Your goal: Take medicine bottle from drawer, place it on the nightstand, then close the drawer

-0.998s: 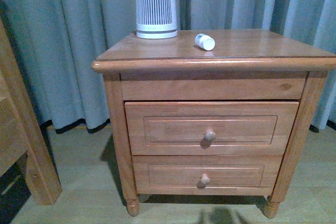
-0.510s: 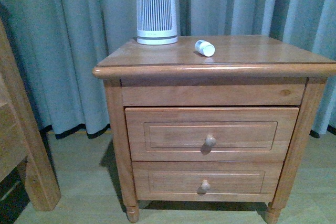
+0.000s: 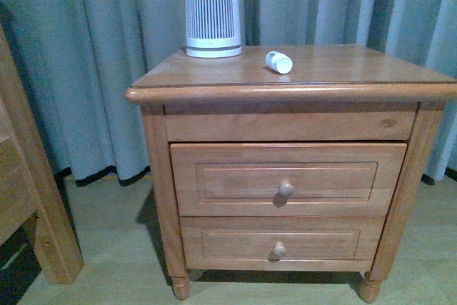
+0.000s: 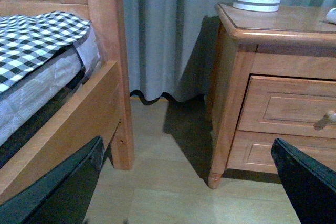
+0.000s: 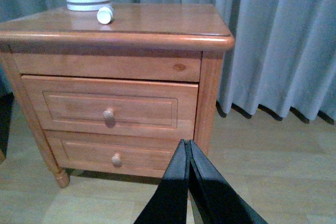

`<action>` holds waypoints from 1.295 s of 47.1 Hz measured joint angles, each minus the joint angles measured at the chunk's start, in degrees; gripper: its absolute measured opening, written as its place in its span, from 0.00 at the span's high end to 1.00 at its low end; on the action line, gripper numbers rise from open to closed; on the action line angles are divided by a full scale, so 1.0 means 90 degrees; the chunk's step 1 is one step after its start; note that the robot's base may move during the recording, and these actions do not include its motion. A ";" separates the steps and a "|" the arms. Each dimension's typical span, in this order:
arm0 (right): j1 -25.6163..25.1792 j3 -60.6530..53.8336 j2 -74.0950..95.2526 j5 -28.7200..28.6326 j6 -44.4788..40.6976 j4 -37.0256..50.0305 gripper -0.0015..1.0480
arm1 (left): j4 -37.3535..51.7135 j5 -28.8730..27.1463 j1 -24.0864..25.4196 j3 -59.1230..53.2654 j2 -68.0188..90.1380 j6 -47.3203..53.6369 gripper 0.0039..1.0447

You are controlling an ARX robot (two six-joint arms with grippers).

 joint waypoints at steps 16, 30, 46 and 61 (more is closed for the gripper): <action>0.0000 0.0000 -0.0818 -0.0002 -0.0002 -0.0806 0.97 | -0.0002 0.0000 0.0000 0.0000 0.0000 0.0000 0.06; 0.0000 0.0002 -0.1999 -0.0002 -0.0005 -0.2021 0.97 | -0.0002 0.0000 0.0000 0.0000 0.0000 0.0000 0.06; 0.0000 0.0002 -0.2004 -0.0002 -0.0012 -0.2023 0.66 | -0.0002 0.0000 0.0000 0.0000 0.0000 0.0000 0.06; 0.0000 0.0002 -0.2008 -0.0002 -0.0010 -0.2025 0.05 | -0.0002 0.0000 0.0000 0.0000 0.0000 0.0000 0.06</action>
